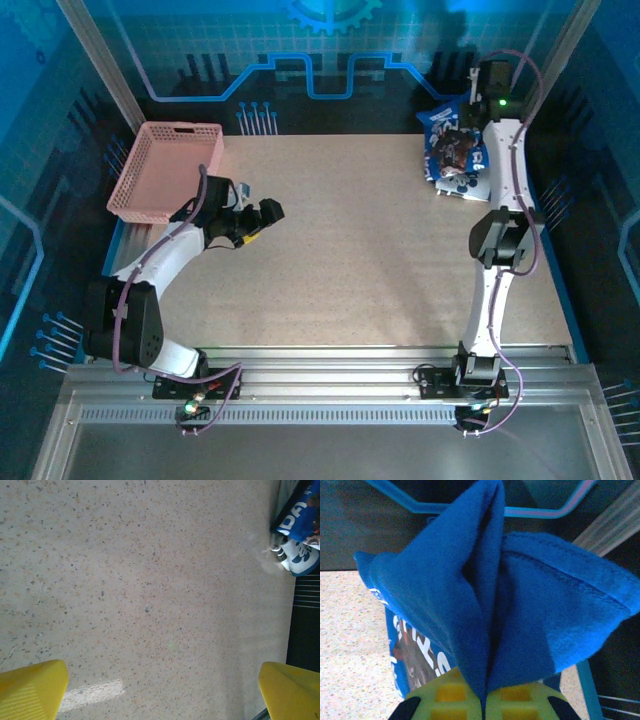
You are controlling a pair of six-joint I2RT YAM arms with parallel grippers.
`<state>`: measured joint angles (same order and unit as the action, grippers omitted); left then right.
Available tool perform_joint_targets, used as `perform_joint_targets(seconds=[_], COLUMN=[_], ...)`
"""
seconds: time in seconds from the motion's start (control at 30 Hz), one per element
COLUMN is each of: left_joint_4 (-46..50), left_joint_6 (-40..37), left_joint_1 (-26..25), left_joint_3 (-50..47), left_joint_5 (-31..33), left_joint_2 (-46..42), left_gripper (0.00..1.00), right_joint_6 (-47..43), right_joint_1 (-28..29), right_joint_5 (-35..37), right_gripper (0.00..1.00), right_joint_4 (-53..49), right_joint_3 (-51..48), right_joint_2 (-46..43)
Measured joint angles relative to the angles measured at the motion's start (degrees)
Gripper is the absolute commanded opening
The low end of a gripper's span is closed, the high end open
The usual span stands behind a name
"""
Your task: Fold and stack the t-shirts
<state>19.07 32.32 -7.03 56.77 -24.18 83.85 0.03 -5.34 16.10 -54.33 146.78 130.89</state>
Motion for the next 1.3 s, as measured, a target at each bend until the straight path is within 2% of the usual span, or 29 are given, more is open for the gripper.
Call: perform_joint_targets(seconds=[0.17, 0.33, 0.6, 0.7, 0.73, 0.77, 0.83, 0.9, 1.1, 1.2, 1.23, 1.27, 1.3], left_joint_4=[1.9, 4.3, 11.1, 13.4, 14.1, 14.8, 15.8, 16.7, 18.3, 18.1, 18.1, 18.0, 17.9], left_joint_6=[-1.4, -2.6, -4.5, -5.2, -5.3, -5.4, -5.4, -5.4, -5.3, -5.3, -5.3, -5.3, -5.3], left_joint_1=[0.0, 0.0, 0.0, 0.0, 0.0, 0.0, 0.0, 0.0, 0.0, 0.0, 0.0, 0.1, 0.1], left_joint_3=[1.3, 2.1, 4.5, 5.3, 5.5, 5.8, 6.2, 6.5, 6.8, 6.8, 6.8, 6.8, 6.8], left_joint_5=[0.5, 1.1, 3.3, 4.1, 4.4, 4.5, 5.0, 5.2, 5.9, 6.1, 6.3, 6.5, 6.7], left_joint_2=[0.8, 1.4, 1.3, 0.6, 0.3, -0.1, -0.6, -1.1, -3.2, -5.4, -6.5, -7.6, -8.7], left_gripper=[0.99, 0.99, 0.99, 0.99, 0.99, 0.99, 0.99, 0.99, 0.99, 0.99, 0.99, 0.99, 0.99], right_joint_6=[1.5, 1.7, 1.6, 1.7, 1.7, 1.9, 2.9, 3.6, 7.7, 9.7, 10.4, 11.3, 12.0], right_joint_1=[-3.8, -5.2, -7.3, -8.6, -9.0, -9.5, -10.4, -11.5, -14.7, -16.0, -16.4, -16.9, -17.1], right_joint_5=[-3.7, -4.6, -4.3, -3.7, -3.2, -3.1, -2.6, -2.5, -4.2, -6.3, -7.1, -8.0, -8.7], right_gripper=[0.0, 0.0, 0.0, 0.05, 0.07, 0.16, 0.5, 0.66, 0.79, 0.82, 0.86, 0.98, 1.0], right_joint_4=[0.6, 0.9, 3.1, 3.5, 3.7, 3.8, 4.3, 4.5, 4.7, 4.7, 4.8, 5.0, 5.4], right_joint_3=[-3.7, -5.0, -4.6, -3.7, -3.2, -2.7, -1.7, -0.7, 1.0, -1.8, -4.4, -7.9, -11.1], right_joint_2=[-0.6, 0.9, 7.8, 10.8, 11.7, 12.5, 13.8, 14.8, 15.3, 13.1, 11.4, 9.0, 6.9])
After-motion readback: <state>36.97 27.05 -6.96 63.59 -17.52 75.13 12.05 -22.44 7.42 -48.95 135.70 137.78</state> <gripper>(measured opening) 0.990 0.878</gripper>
